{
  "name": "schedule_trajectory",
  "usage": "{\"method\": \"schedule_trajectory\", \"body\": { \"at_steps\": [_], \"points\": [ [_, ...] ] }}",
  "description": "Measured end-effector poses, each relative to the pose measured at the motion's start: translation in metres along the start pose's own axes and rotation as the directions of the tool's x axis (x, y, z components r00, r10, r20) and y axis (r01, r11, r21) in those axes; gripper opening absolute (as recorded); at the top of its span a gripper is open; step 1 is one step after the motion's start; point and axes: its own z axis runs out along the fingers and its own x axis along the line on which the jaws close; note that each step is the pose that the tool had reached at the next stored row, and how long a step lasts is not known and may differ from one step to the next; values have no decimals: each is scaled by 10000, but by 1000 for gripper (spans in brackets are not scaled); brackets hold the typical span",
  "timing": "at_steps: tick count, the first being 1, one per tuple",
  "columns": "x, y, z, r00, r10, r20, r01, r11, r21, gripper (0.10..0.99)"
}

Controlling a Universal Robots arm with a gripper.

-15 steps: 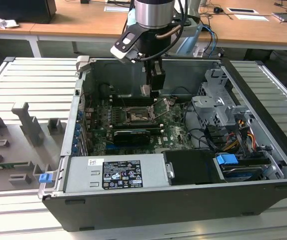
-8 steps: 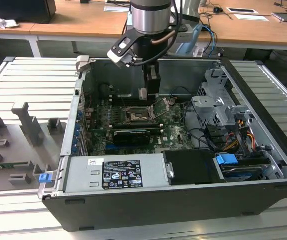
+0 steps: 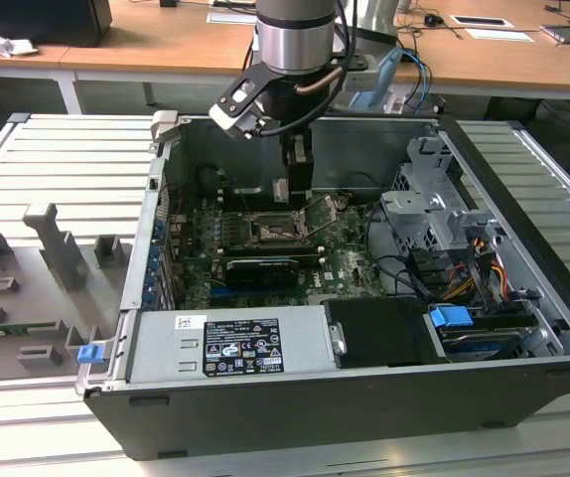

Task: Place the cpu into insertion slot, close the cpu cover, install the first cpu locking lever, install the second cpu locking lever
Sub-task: 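Place the cpu into insertion slot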

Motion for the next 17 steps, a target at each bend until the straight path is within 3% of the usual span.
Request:
{"method": "schedule_trajectory", "body": {
  "at_steps": [4,7,13,17],
  "points": [
    [0,-47,21,10000,73,6,-73,10000,-2,529],
    [5,-79,79,10000,97,7,-97,10000,-3,529],
    [12,-89,161,9979,-652,-59,652,9979,9,529],
    [12,-93,175,9976,-689,-60,689,9976,11,529]
  ]
}}
